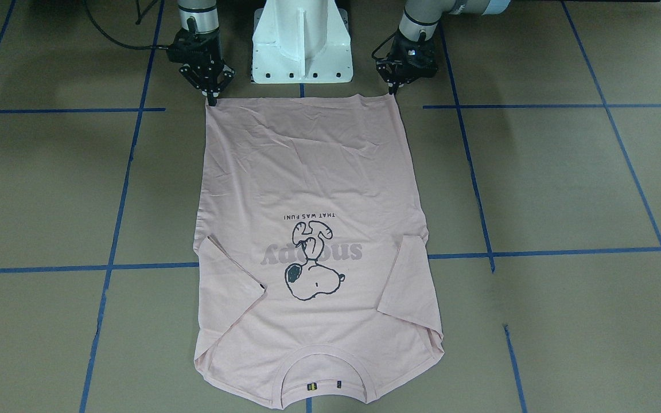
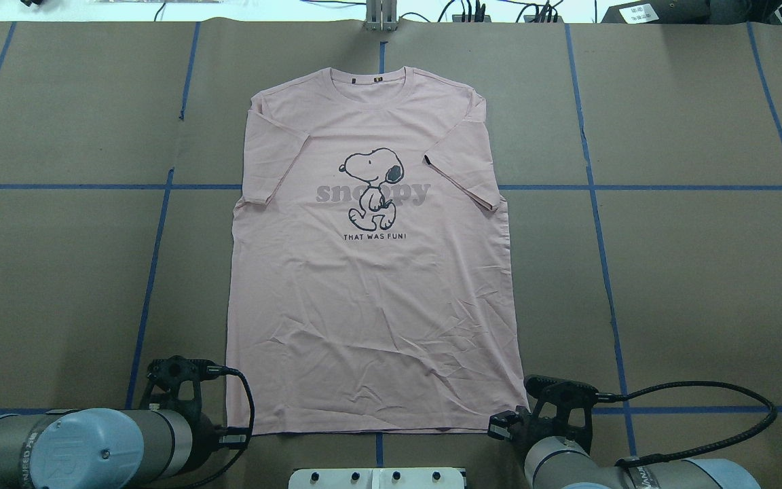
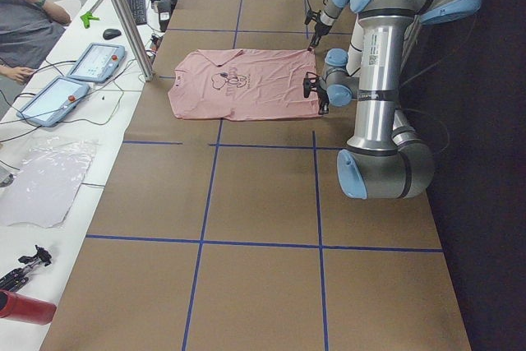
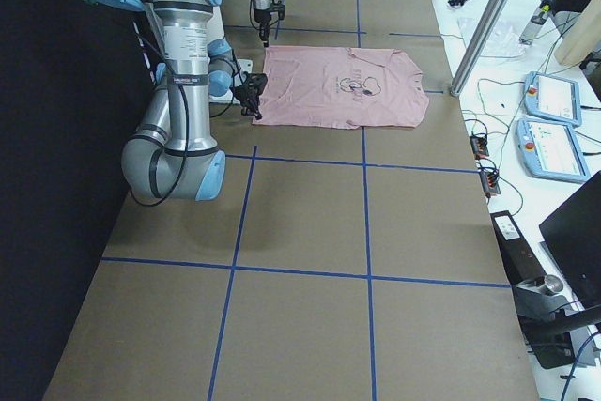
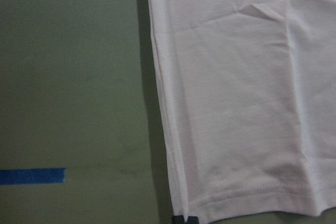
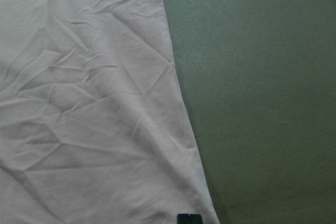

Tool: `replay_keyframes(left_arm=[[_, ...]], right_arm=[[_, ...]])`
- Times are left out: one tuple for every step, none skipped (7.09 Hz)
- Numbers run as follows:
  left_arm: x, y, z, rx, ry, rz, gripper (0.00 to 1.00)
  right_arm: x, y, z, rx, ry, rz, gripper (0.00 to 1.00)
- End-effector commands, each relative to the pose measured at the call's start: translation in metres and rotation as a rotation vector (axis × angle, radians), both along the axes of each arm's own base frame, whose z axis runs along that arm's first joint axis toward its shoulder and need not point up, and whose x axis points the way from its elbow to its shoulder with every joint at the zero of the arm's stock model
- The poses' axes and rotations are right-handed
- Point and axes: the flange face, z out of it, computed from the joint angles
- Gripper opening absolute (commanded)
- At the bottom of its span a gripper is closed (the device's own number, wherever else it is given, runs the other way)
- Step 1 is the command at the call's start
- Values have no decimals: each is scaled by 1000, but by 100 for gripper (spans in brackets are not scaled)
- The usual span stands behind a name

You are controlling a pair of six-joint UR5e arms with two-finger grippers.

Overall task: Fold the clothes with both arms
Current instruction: 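Grasp the hem corners with both grippers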

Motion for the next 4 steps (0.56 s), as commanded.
replay_keyframes(left_arm=[[1,0,-1,-1,2,1,0],[1,1,0,0,1,1,0],[3,1,-2,0,4,3,0],[3,1,-2,0,4,3,0]], right_arm=[[3,-2,3,2,6,6,56],[1,-2,8,1,16,6,58],[2,-1,12,2,24,6,57],[0,1,16,2,32,3,55]])
